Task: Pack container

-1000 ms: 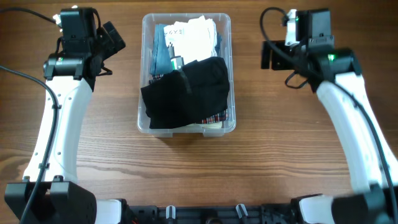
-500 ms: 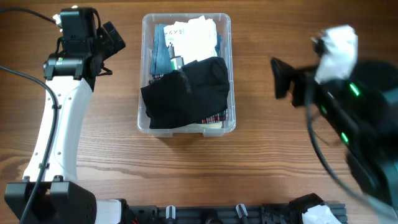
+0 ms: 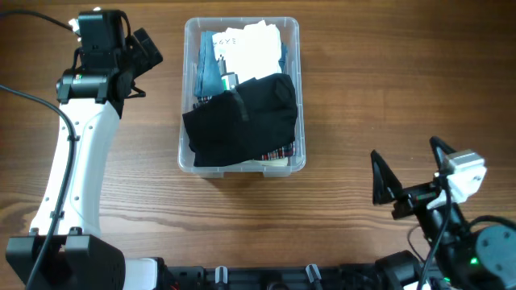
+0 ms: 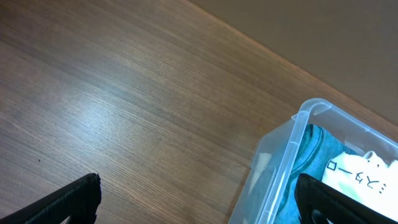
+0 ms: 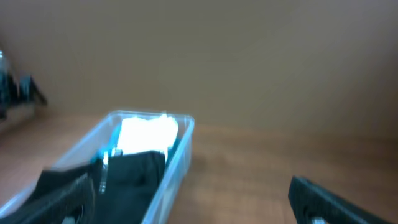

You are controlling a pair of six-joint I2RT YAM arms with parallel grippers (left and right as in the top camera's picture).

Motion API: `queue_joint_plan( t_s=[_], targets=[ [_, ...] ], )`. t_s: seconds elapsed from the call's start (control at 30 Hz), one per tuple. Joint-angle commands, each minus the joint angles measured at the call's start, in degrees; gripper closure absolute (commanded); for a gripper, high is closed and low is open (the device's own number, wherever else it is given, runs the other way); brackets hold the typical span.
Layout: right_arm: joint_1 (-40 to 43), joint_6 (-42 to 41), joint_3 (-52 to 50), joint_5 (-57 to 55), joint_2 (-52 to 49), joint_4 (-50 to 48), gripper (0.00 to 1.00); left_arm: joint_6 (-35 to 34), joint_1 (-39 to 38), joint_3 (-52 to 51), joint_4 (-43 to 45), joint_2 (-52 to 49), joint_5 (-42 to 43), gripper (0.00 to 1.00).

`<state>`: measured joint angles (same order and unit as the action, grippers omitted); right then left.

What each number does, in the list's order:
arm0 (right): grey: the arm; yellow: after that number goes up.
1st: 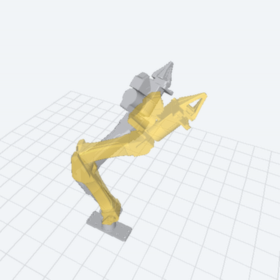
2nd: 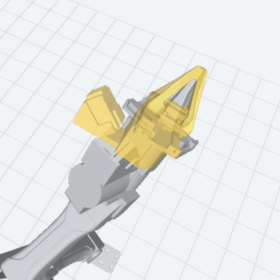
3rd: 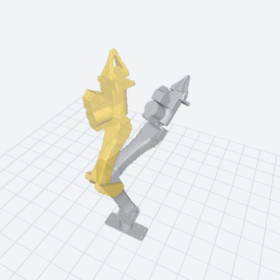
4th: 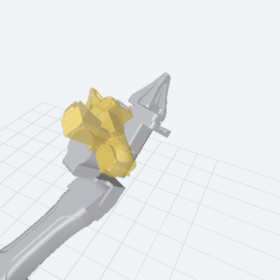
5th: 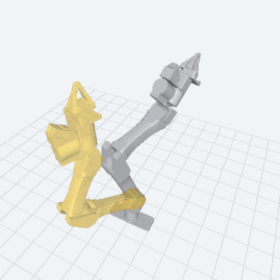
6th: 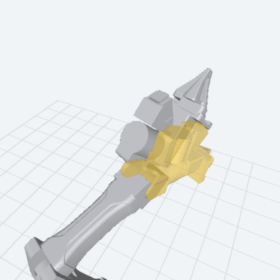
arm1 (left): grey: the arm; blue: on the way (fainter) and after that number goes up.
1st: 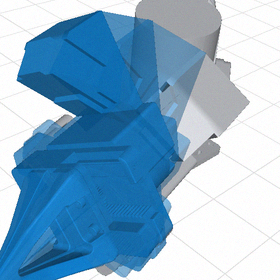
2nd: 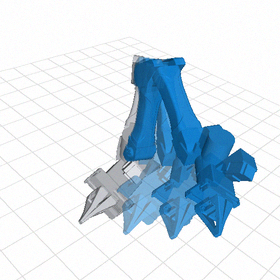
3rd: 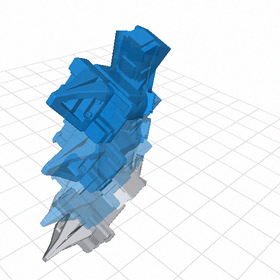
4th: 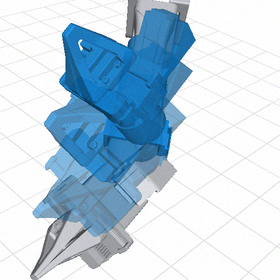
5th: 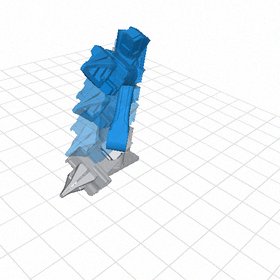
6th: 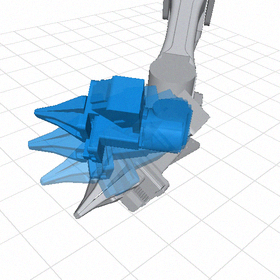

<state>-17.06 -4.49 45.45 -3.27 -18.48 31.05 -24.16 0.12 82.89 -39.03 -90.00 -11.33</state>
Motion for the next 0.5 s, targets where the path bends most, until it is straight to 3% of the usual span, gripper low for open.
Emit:
queue_joint_plan(
  t_s=[0.0, 0.23, 0.47],
  targets=[
    [1.90, -2.14, -9.94, 0.96, 5.77, -8.50, 0.00, -0.11, 0.20, 0.37, 0.20, 0.00, -0.72, 0.00],
    [4.87, -2.45, -26.05, 2.03, 8.90, -29.46, 0.00, -0.11, 0.20, 0.37, 0.17, 0.00, -0.72, 0.00],
    [7.93, -5.66, -35.19, 1.99, 12.28, -38.86, 0.00, -0.11, 0.20, 0.37, 0.20, 0.00, -0.72, 0.00]
  ],
)
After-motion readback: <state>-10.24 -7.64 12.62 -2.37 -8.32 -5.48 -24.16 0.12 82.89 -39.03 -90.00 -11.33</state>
